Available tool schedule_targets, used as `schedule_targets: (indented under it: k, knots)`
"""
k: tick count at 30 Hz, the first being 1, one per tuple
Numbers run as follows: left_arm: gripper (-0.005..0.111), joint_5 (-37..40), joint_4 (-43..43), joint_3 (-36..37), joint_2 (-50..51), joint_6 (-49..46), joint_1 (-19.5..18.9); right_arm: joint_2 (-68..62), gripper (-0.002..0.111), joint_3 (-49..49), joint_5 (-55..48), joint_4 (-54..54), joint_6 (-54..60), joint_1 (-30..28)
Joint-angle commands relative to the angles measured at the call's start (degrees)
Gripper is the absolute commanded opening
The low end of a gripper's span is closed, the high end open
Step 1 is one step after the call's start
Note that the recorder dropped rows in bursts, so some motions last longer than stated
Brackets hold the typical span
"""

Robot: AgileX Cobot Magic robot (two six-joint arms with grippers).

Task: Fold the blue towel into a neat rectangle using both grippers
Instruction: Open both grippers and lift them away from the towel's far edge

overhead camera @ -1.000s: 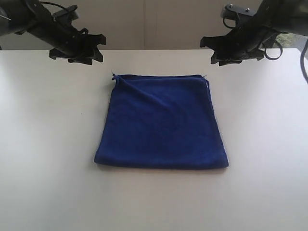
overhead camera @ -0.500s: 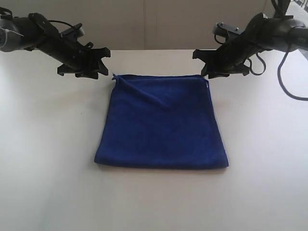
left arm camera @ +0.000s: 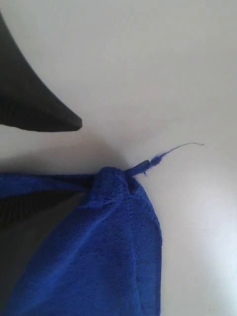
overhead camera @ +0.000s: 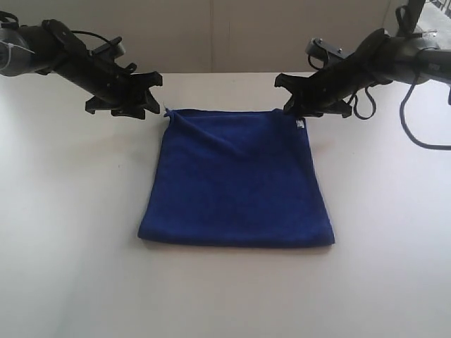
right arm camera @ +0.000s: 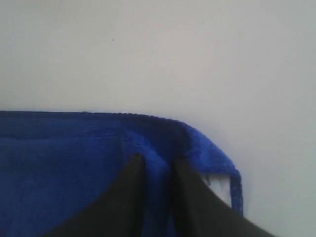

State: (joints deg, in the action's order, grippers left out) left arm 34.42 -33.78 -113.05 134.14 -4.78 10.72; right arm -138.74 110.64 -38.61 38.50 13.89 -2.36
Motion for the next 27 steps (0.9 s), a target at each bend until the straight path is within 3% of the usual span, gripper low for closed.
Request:
schedule_targets:
  k: [1, 4, 9, 15, 27]
  knots:
    - [0.044, 1.29, -1.19, -0.33, -0.43, -0.04, -0.26, 0.0, 0.007, 0.33, 1.13, 0.65, 2.31, -0.42]
    - [0.044, 1.25, -1.19, -0.33, -0.43, -0.14, -0.26, 0.14, 0.0, 1.03, 1.39, 0.53, 6.0, -0.42]
    - [0.044, 1.25, -0.25, -0.33, -0.43, -0.14, -0.26, 1.35, 0.0, 1.9, 2.49, 0.27, 12.6, -0.42]
    - [0.044, 1.25, 0.0, -0.33, -0.43, -0.14, -0.26, 2.87, 0.0, 1.9, 3.17, -2.67, 12.99, -0.52]
    - [0.044, 1.36, -0.02, -0.33, -0.43, -0.14, -0.26, 2.97, 0.0, 1.9, 2.87, -14.23, 0.68, -0.52]
